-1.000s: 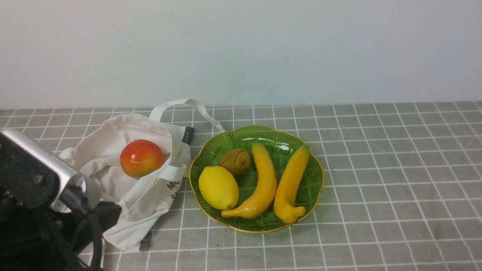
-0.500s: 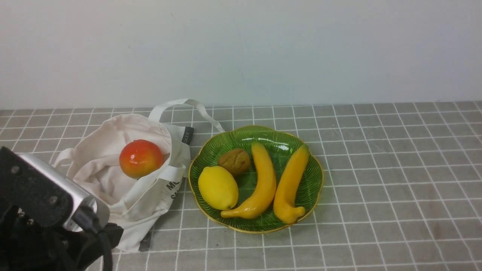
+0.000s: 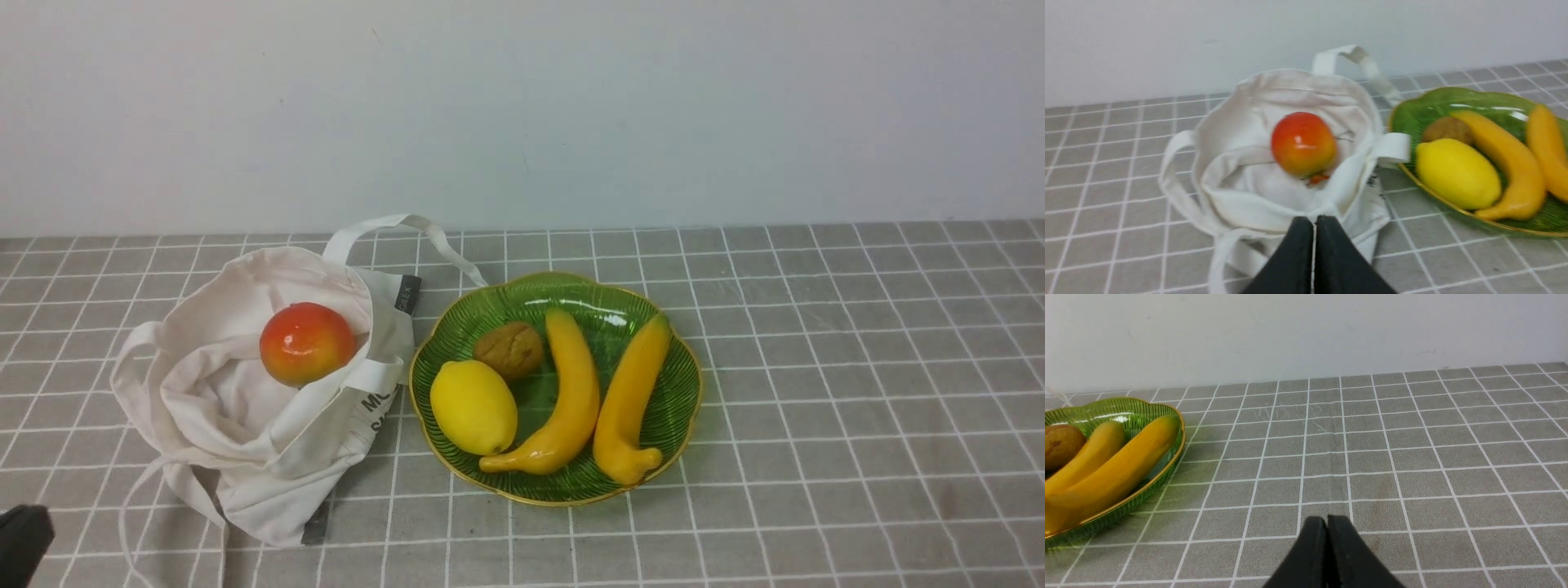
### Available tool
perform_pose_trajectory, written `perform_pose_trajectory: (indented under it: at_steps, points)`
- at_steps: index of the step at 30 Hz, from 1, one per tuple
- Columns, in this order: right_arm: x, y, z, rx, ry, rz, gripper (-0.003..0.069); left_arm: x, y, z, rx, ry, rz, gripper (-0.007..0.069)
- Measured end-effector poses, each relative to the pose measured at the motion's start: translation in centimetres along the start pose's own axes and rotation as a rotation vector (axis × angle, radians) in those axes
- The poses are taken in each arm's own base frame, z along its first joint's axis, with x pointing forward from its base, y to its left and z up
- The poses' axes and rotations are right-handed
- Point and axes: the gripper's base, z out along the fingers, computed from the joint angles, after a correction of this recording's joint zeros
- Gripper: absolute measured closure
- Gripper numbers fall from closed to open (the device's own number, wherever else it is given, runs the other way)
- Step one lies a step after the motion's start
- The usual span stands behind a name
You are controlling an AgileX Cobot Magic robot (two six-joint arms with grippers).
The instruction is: Take the fruit out of the bag on the grey coffee tablecloth and place them on the plate.
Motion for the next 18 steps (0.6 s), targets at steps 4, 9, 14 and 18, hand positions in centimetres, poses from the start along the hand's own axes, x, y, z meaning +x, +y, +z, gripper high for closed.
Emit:
perform_pose_trajectory:
  at_steps: [4,9,14,18]
  points:
    - [0.0,0.0,0.0,0.0,0.0,0.0,0.0673,2.5,0.6,0.1,-0.086,-0.007,-0.028,0.0632]
    - [0.0,0.0,0.0,0.0,0.0,0.0,0.0673,4.7,0.7,0.5,-0.102,0.019,-0.027,0.0632]
    - [0.0,0.0,0.0,0.0,0.0,0.0,0.0673,5.9,0.8,1.0,-0.101,0.052,-0.029,0.0632]
    - [0.0,0.0,0.0,0.0,0.0,0.0,0.0673,5.9,0.7,1.0,-0.1,0.051,-0.031,0.0632]
